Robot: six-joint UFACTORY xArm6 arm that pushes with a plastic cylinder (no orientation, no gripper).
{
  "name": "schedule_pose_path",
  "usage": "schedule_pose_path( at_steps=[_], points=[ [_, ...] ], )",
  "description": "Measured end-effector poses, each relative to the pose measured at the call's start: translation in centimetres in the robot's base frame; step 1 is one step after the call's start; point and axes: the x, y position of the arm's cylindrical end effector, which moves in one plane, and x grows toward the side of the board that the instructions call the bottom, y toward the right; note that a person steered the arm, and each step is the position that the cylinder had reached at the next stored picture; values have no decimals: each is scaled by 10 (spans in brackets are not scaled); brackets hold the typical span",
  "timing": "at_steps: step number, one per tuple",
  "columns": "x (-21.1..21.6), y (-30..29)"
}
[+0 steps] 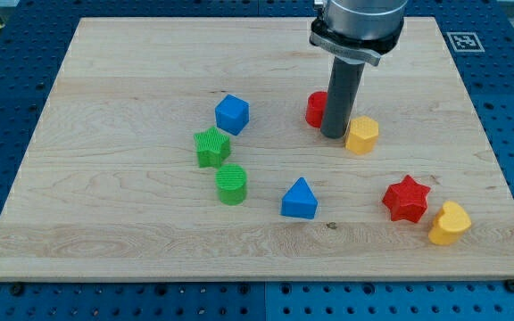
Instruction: Move your hand to the top of the red star
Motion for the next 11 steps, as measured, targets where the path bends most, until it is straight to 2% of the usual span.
schedule_pose_path(
  at_steps=[3, 5, 7, 9, 11],
  points=[
    [-5, 1],
    [43, 1],
    [73, 37],
    [72, 52],
    [76, 101]
  ],
)
